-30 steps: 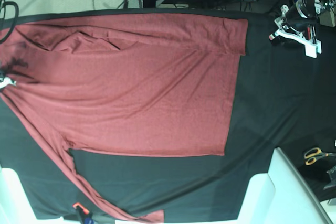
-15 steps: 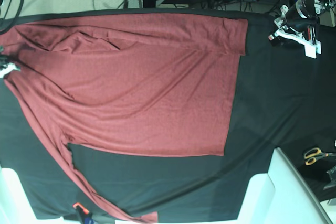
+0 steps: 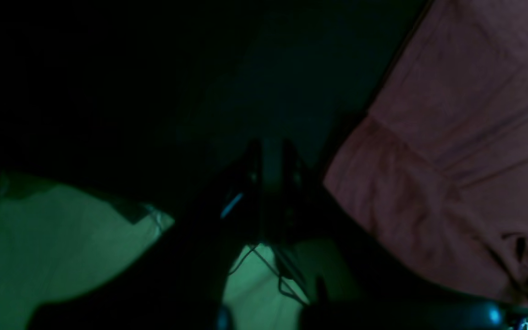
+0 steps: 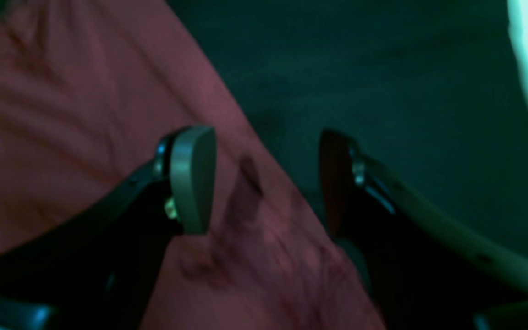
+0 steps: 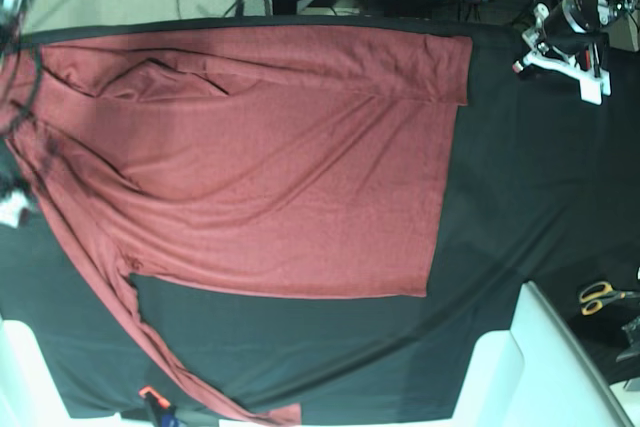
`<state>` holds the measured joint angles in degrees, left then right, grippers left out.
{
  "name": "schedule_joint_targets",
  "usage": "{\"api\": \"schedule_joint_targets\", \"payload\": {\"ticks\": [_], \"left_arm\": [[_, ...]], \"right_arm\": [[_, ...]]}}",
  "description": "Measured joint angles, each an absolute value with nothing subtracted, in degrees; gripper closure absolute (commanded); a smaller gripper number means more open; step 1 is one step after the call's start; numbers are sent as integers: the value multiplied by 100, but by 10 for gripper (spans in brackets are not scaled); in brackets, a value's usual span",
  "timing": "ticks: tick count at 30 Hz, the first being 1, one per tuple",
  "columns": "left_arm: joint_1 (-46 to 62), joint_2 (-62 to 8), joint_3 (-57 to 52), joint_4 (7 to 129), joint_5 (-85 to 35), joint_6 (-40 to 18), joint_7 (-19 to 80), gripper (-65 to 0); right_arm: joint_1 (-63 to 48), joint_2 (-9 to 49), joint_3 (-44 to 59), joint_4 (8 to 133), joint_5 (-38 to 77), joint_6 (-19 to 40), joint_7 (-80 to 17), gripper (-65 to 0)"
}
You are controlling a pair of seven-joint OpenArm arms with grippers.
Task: Fold the T-shirt properly
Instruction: 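Move the right gripper to the shirt's shoulder edge and grasp it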
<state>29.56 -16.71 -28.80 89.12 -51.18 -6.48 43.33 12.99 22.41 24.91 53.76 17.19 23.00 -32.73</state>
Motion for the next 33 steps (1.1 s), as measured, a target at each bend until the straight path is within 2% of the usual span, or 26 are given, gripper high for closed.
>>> {"api": "schedule_joint_targets", "payload": {"ticks": [1,5,9,13,22,29,31,33], "left_arm": [[2945,-1678,-2877,8914,-5116,-650,4335,0],[2967,-1678,-2882,8949,-5098,-646,4333,0],[2961,-1669,-2882,8949,-5103,-648,4327,0],[2967,-1669,-2882,8949,-5103,-648,4331,0],[2967,-1669,-2882,8938,-5103,-648,4333,0],[2967,-1667,-2882,8934,-5105,-648,4331,0],[2967,-1664,-2882,8934,-5103,-648,4333,0],[2963,-1667,-2882,8934,-5103,-648,4331,0]], "right_arm": [[1573,2268,2484,4952,1573,2497,-3269,-318],[2362,2268,2497,3616,646,2491,-2545,-272],[2934,2123,2512,2412,-196,2512,-1706,-272],[3155,2049,2515,1597,-449,2536,-1208,-273],[3166,2078,2515,1538,-456,2469,-1135,-272],[3059,2088,2512,2379,-475,2491,-1516,-273],[3059,2108,2512,2377,-475,2272,-1522,-279],[3050,2145,2512,2244,-478,1994,-1516,-321]]}}
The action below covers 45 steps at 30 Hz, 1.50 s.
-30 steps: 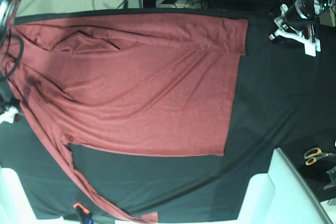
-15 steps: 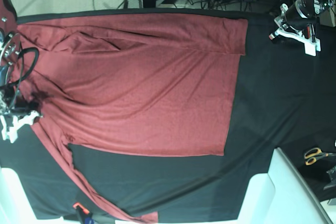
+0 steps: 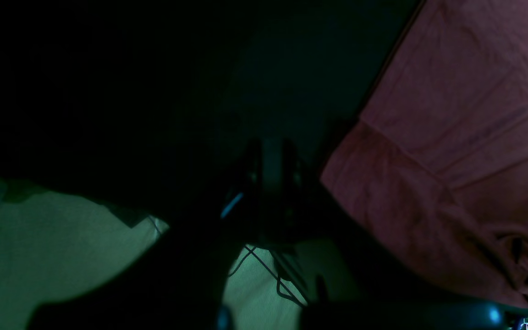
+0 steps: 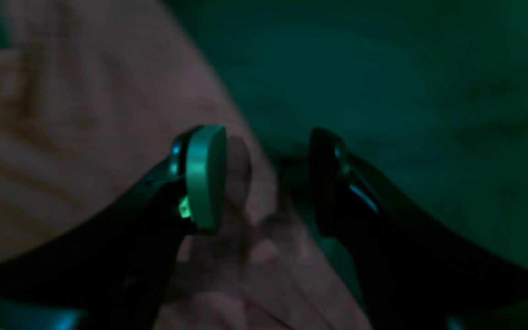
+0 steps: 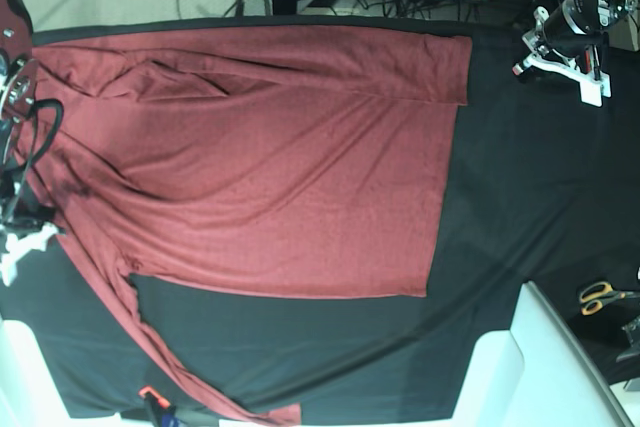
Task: Fold the T-shirt properly
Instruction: 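Move the right gripper to the shirt's shoulder edge and grasp it, then move the left gripper to the hem corner and grasp it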
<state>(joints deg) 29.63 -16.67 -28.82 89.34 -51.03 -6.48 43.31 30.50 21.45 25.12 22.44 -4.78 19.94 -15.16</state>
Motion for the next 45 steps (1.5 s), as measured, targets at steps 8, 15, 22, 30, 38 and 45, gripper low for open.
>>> {"api": "schedule_joint_targets", "payload": {"ticks": [8,15,22,30,38,45], "left_arm": [[2956,-1669,-2884,8932,-5100,-646,4331,0],[2954,-1667,-2882,8934,-5103,-648,4331,0],[2709,-1675,-2860,8910,-5083,-644,4410,0],[1219,-1693,-2742,8680,-4099,-637,4788,-94],[-519,-1715,-1811,7109,-4036,-650,5148,-431],[-1448,-1522,-475,5561,-4075,-657,4397,-443]], "right_arm": [[3061,2193,2512,1420,-475,1944,-856,-350],[3061,2191,2512,1422,-473,1944,-834,-275],[3087,2174,2512,1422,-449,2014,-882,-8],[2773,2106,2515,2451,-464,2036,-1422,0],[2167,1942,2536,4150,-434,2043,-2128,0],[2045,1782,2519,4469,-436,2043,-2305,0]]}}
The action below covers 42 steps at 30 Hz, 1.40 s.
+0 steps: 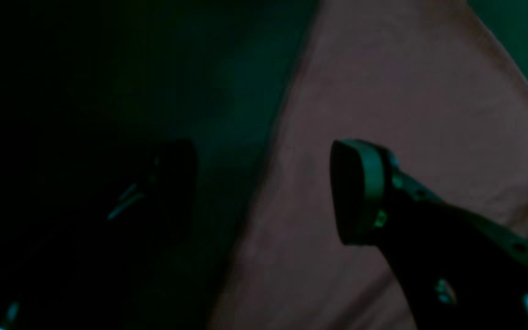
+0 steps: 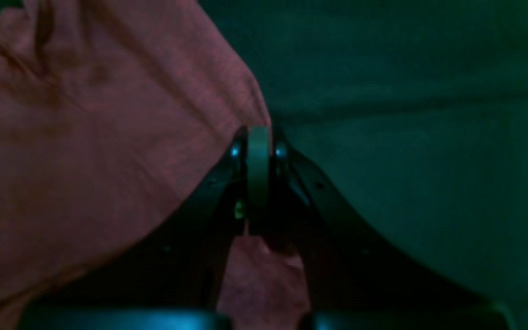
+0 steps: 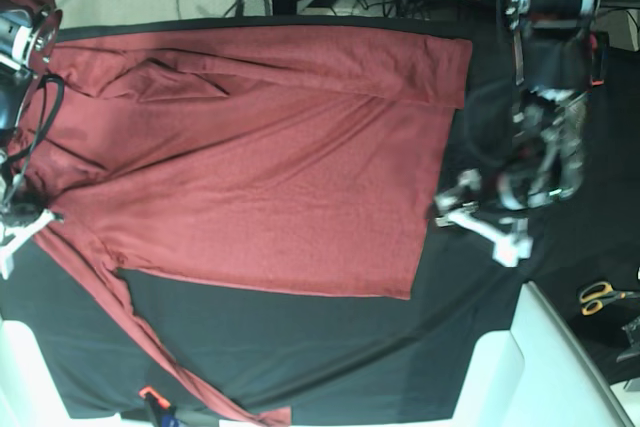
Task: Fold the T-shirt properly
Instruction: 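Move the left gripper to the hem corner and grasp it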
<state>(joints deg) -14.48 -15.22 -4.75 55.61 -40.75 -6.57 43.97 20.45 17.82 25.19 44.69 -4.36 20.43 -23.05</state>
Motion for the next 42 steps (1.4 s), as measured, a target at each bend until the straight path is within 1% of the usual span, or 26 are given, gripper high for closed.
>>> {"api": "schedule_joint_targets", "payload": {"ticks": [2,5,10,16,17,19,20,21,23,24,31,36,38,42], "left_arm": [[-1562,-1522,-370,5113,-4237,-805,4062,-443],[-1780,-1492,-392,4670,-4259,-840,3903,-441],[-1817,-1347,-390,4613,-4187,-781,3680,-438],[-1876,-1251,191,4628,-4180,-753,3577,-436],[-1879,-1225,209,4628,-4182,-755,3570,-418],[-1872,-1208,209,4624,-4204,-755,3579,-323],[-1868,-1205,209,4604,-4195,-755,3599,-260],[-1844,-1205,209,4591,-4202,-760,3616,-181],[-1798,-1212,209,4571,-4222,-762,3632,-44],[-1793,-1223,209,4567,-4237,-753,3662,0],[-1750,-1374,235,4624,-4285,-797,3809,0],[-1116,-1562,198,5426,-4298,-757,3876,0],[-893,-1568,1,5734,-4241,-753,4158,0],[-309,-1573,-353,6335,-4241,-753,4206,0]], "right_arm": [[2043,1776,2512,4469,-438,2049,-2307,0],[2012,1787,2515,4469,-454,2036,-2322,0],[2027,1782,2515,4469,-451,2036,-2316,0],[2027,1763,2515,4469,-454,2038,-2322,0],[2027,1763,2515,4469,-454,2038,-2322,0],[2027,1763,2515,4469,-454,2038,-2322,0],[2027,1767,2515,4469,-451,2038,-2318,0],[2027,1774,2512,4469,-454,2038,-2320,0],[2027,1776,2515,4469,-456,2038,-2322,0],[2027,1776,2515,4469,-451,2038,-2320,0],[2027,1776,2515,4466,-451,2038,-2320,0],[2014,1776,2515,4462,-447,2040,-2307,0],[1990,1776,2515,4462,-454,2038,-2298,0],[1942,1780,2515,4462,-454,2040,-2322,0]]}}
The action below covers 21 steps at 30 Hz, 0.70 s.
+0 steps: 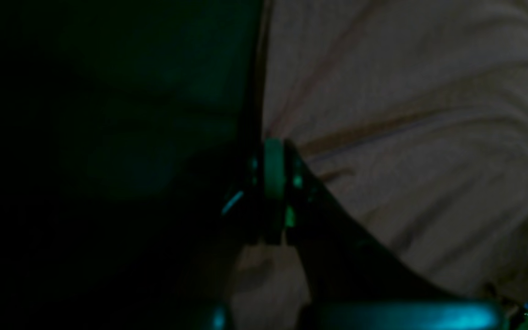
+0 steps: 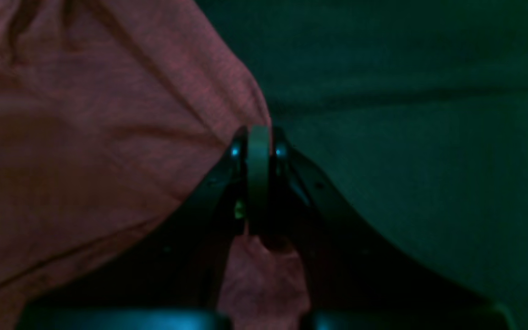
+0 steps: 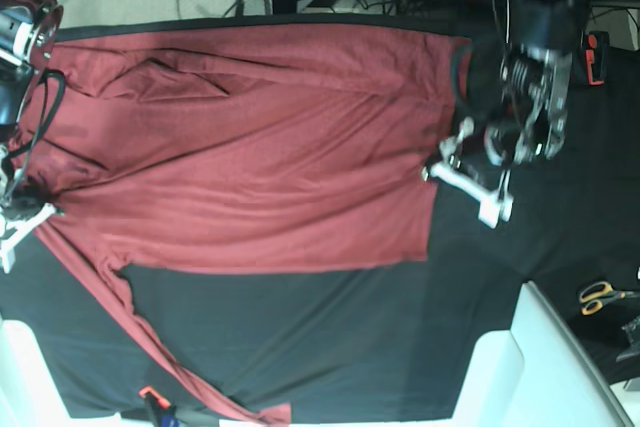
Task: Fold the T-shirt properly
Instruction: 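Move the left gripper to the hem corner and grasp it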
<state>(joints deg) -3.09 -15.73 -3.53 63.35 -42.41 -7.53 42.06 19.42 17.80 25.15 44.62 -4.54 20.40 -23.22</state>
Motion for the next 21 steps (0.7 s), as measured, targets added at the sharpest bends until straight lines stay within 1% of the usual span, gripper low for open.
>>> {"api": "schedule_joint_targets", "payload": {"ticks": [3,7,8,11,14,16,18,21], "left_arm": [[-189,-1586,-421,6657,-4125,-681,4442,0],[-187,-1592,-421,6702,-4112,-666,4447,0],[-187,-1594,-421,6716,-4112,-666,4451,-12],[-132,-1616,-421,7000,-4053,-626,4539,-146],[-93,-1619,-449,7310,-4069,-626,4558,-265],[-45,-1588,-657,7507,-4073,-644,4613,-347],[-69,-1575,-976,7631,-4071,-639,5015,-393],[-152,-1590,-1323,7784,-4042,-622,5264,-406]], "right_arm": [[1946,1776,2512,4462,-451,2056,-2318,0],[1944,1776,2515,4462,-454,2049,-2320,0],[1946,1774,2512,4462,-454,2051,-2320,0],[1949,1778,2515,4462,-454,2047,-2316,0],[1935,1776,2515,4462,-454,2043,-2320,0],[1935,1778,2515,4462,-456,2038,-2320,0],[1935,1778,2515,4462,-456,2040,-2318,0],[1935,1776,2512,4462,-458,2040,-2324,0]]}}
